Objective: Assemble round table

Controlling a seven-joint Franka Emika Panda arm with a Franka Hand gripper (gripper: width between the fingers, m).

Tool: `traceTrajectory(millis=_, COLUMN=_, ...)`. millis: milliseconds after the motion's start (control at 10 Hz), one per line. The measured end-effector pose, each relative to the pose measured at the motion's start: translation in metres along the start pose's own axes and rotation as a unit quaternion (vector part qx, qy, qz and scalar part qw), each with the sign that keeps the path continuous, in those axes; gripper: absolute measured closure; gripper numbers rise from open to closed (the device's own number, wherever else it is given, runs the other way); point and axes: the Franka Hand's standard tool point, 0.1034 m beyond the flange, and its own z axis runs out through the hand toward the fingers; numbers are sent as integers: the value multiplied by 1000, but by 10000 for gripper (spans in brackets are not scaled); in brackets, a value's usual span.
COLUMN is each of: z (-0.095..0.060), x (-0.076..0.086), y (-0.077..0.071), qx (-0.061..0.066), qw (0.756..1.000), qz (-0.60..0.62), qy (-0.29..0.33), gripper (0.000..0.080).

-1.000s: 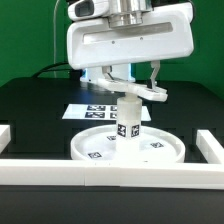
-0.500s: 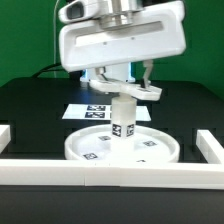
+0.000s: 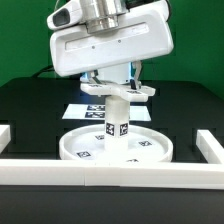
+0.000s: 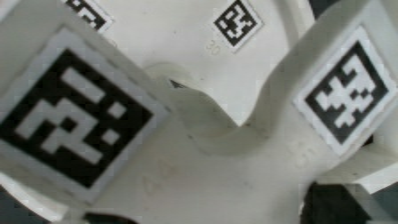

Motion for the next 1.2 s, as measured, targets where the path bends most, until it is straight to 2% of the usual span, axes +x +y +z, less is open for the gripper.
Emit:
traceTrajectory(millis=200, z=0, x=0, y=0, qx=0, qw=998, qz=67, qy=0, gripper=351)
traceTrajectory(millis=400, z=0, x=0, y=12, qx=15, qw=978, qz=204, qy=34, gripper=351)
traceTrajectory(millis=500, z=0, x=2, y=13, qx=21, qw=965, qz=259, qy=47, gripper=351)
traceTrajectory(millis=700, z=-1, x=3, y=14, qx=24, qw=953, qz=296, qy=52, gripper=351)
traceTrajectory(millis=800, z=0, x=2, y=14, qx=24, qw=954, qz=295, qy=52, gripper=270)
traceTrajectory(millis=900, z=-1, x=2, y=13, qx=24, qw=953, qz=299, qy=48, gripper=270)
traceTrajectory(millis=1000, z=-9, x=2, y=9, qx=24, qw=954, qz=295, qy=36, gripper=175)
traceTrajectory(millis=1200, z=-26, x=4, y=11, qx=32, qw=954, qz=296, qy=30, gripper=154)
